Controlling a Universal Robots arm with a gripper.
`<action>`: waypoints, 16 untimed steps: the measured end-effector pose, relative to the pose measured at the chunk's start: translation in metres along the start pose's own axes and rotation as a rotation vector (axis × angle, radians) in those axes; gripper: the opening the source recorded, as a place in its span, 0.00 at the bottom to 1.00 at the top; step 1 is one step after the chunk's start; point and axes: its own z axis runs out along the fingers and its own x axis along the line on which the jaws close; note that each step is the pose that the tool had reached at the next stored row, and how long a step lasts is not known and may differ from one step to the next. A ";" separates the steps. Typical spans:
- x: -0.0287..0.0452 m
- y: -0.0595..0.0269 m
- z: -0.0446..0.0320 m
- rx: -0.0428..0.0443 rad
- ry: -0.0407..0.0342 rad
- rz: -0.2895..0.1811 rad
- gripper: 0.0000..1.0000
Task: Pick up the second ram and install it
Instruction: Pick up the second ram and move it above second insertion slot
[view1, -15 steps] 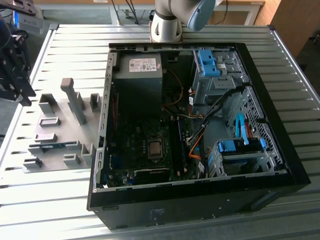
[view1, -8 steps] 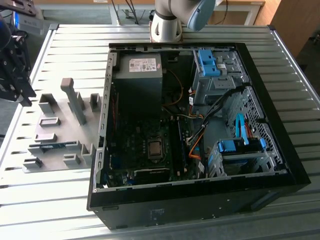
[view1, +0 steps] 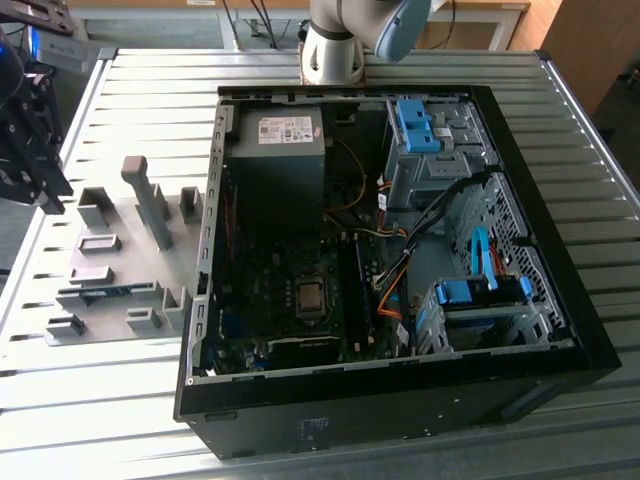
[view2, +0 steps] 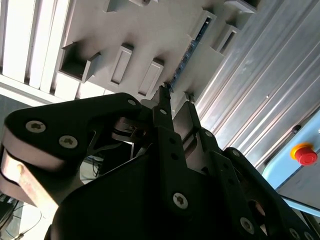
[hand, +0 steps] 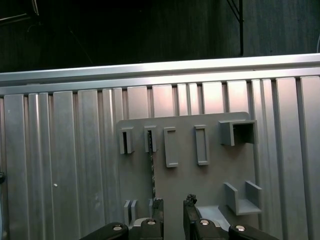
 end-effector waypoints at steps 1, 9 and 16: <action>0.0000 0.0000 0.0004 0.0001 0.0000 0.000 0.30; 0.0000 0.0000 0.0023 0.0011 0.0000 0.000 0.30; 0.0046 -0.0004 0.0059 0.0016 -0.0010 0.000 0.30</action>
